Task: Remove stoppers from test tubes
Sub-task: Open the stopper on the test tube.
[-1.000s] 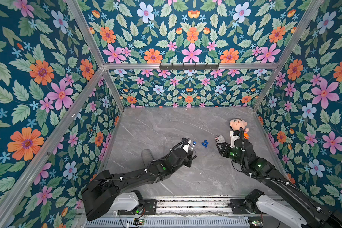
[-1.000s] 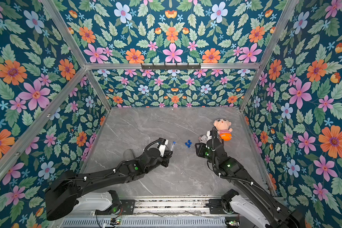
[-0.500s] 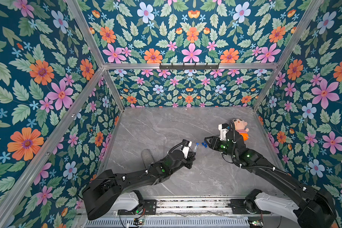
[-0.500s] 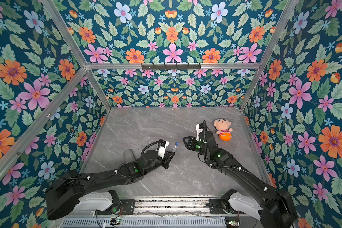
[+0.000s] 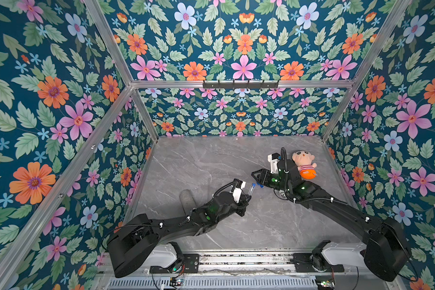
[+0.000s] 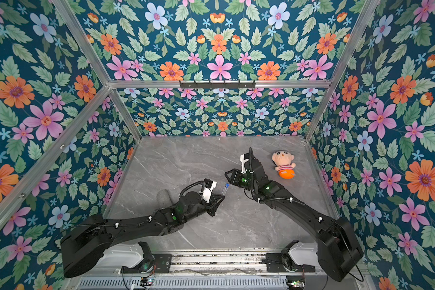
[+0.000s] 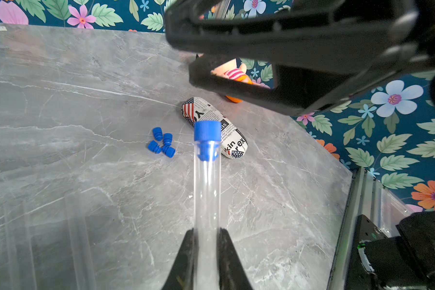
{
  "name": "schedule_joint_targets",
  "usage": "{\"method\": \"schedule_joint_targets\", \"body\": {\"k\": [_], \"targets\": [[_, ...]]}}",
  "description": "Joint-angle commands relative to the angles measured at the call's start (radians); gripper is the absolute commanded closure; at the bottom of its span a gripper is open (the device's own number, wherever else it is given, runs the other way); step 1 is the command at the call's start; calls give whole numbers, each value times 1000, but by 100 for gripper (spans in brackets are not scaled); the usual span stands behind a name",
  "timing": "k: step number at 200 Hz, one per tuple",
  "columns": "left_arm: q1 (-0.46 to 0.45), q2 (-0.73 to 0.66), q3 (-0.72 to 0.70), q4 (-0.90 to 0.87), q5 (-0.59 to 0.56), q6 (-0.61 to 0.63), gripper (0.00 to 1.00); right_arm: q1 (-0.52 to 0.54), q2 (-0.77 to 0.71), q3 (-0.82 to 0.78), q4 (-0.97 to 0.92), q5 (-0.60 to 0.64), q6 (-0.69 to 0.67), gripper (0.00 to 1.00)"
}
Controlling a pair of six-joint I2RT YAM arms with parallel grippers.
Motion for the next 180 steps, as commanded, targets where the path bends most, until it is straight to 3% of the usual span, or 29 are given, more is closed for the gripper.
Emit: {"method": "schedule_joint_targets", "body": {"k": [1, 134, 180], "targets": [[0, 1, 0, 52, 11, 0, 87, 1, 18, 7, 45, -39, 21, 56], [-1, 21, 12, 68, 11, 3, 87, 14, 71, 5, 69, -68, 30, 63], [1, 26, 15, 70, 10, 3, 88, 17, 79, 3, 75, -70, 32, 69]]}}
